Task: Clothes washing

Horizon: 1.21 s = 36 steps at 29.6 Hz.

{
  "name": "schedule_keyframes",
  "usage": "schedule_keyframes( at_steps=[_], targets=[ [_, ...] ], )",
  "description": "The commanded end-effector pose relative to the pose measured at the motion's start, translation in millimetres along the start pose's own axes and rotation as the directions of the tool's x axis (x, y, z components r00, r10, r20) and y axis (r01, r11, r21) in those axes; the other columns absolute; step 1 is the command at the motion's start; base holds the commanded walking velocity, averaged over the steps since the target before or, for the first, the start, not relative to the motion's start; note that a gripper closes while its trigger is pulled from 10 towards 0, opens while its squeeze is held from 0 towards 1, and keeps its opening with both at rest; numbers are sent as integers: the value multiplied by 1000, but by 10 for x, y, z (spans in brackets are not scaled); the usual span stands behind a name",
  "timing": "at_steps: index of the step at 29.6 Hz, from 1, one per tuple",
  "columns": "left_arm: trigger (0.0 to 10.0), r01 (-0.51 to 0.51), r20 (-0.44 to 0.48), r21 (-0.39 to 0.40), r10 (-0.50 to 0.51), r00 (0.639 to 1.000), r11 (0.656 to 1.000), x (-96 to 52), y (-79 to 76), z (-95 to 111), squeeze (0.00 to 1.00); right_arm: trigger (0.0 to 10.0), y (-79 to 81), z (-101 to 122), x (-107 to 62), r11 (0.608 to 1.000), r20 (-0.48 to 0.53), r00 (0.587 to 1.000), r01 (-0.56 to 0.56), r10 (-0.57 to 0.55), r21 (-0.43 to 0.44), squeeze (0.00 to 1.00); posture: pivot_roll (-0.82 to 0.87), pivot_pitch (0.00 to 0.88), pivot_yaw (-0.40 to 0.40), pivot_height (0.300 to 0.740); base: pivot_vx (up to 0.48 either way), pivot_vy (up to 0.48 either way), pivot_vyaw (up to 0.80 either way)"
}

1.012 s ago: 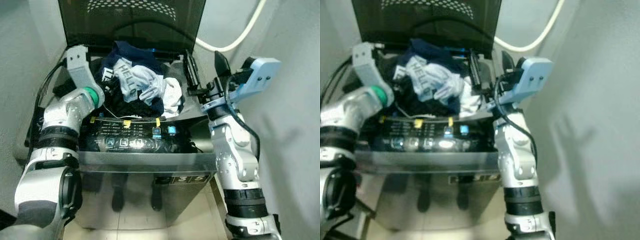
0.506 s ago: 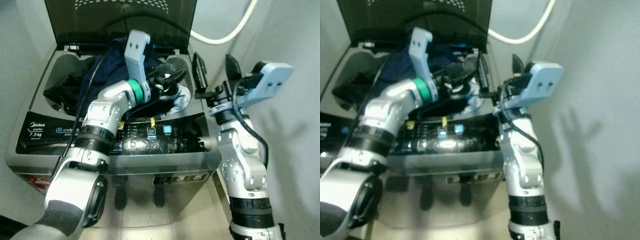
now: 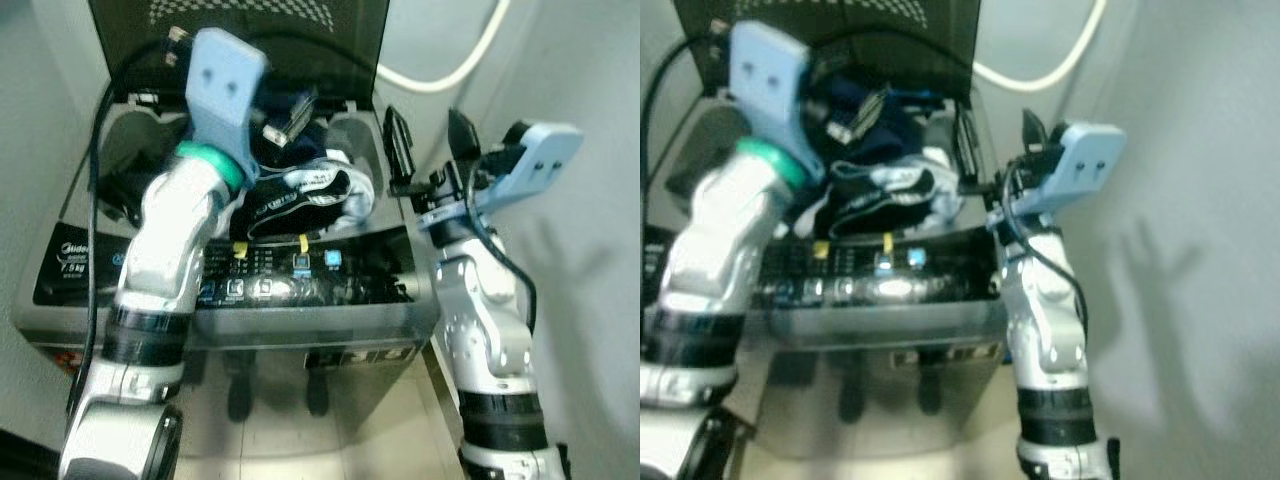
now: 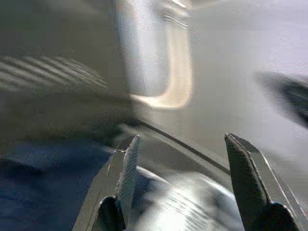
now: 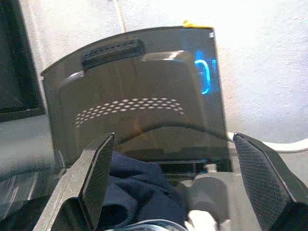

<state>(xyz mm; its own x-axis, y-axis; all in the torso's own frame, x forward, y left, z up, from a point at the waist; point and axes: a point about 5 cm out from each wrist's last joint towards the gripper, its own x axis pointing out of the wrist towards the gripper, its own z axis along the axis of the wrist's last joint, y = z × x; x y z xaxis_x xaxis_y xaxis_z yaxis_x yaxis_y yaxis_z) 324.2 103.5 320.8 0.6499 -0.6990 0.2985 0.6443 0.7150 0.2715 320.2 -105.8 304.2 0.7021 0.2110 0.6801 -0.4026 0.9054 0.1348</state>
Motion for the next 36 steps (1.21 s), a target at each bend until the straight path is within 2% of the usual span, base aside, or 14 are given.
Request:
schedule_keyframes(
  at_steps=[1, 4, 11, 12, 16, 23, 24, 26, 27, 29, 31, 33, 34, 36],
  targets=[
    [10000, 67, -150, 63, -57, 987, 996, -159, -12, -158, 0, 10000, 11, 2, 3, 1000, 7, 1000, -8, 8, 10, 0, 66, 108, -17, 740, 0, 0, 0],
    [10000, 44, -282, 168, 5, 959, 985, -352, 132, -349, 0, 10000, 8, -5, -5, 1000, 6, 1000, -5, 5, 13, 0, 75, 104, -16, 740, 0, 0, 0],
    [10000, 36, -326, 229, 42, 944, 973, -414, 214, -421, 0, 10000, 3, -12, -11, 1000, 3, 1000, -3, 2, 15, 0, 80, 108, -18, 740, 0, 0, 0],
    [10000, 42, -372, 322, 86, 924, 946, -433, 325, -502, 0, 10000, 6, -27, -14, 1000, 0, 1000, -2, 2, 20, 0, 84, 107, -21, 740, 0, 0, 0],
    [10000, 93, -421, 417, 102, 901, 904, -314, 479, -625, 0, 10000, 22, -36, -1, 1000, 1, 1000, -5, 5, 26, 0, 72, 113, -13, 740, 0, 0, 0],
    [10000, 157, -448, 399, 43, 893, 903, -100, 535, -716, 0, 10000, 14, -16, -25, 1000, 5, 1000, 11, -11, 18, 0, 39, 139, 17, 740, 0, 0, 0],
    [8392, 157, -456, 423, 60, 888, 892, -50, 570, -748, 0, 10000, 8, -8, -42, 1000, 6, 1000, 19, -19, 15, 0, 32, 144, 23, 740, 0, 0, 0],
    [8392, 157, -456, 423, 60, 888, 892, -50, 570, -748, 0, 10000, 8, -8, -42, 1000, 6, 1000, 19, -19, 15, 0, 32, 144, 23, 740, 0, 0, 0],
    [1451, 133, -456, 452, 100, 884, 882, -18, 621, -764, 0, 10000, 2, 1, -61, 1000, 7, 1000, 28, -28, 10, 0, 24, 148, 32, 740, 0, 0, 0],
    [0, 80, -438, 506, 176, 882, 859, -8, 700, -754, 0, 10000, -6, 8, -79, 999, 8, 999, 37, -37, 6, 0, 18, 152, 39, 740, 0, 0, 0],
    [0, 80, -438, 506, 176, 882, 859, -8, 700, -754, 0, 10000, -6, 8, -79, 999, 8, 999, 37, -37, 6, 0, 18, 152, 39, 740, 0, 0, 0],
    [0, 5, -402, 570, 273, 874, 821, -19, 798, -719, 0, 10000, -15, 16, -95, 999, 9, 999, 45, -45, 2, 0, 12, 154, 42, 740, 0, 0, 0],
    [0, -86, -340, 662, 401, 851, 745, -76, 941, -654, 0, 10000, -26, 22, -109, 999, 9, 999, 52, -52, -2, 0, 12, 154, 42, 740, 0, 0, 0],
    [0, -86, -340, 662, 401, 851, 745, -76, 941, -654, 0, 10000, -26, 22, -109, 999, 9, 999, 52, -52, -2, 0, 12, 154, 42, 740, 0, 0, 0]
  ],
)
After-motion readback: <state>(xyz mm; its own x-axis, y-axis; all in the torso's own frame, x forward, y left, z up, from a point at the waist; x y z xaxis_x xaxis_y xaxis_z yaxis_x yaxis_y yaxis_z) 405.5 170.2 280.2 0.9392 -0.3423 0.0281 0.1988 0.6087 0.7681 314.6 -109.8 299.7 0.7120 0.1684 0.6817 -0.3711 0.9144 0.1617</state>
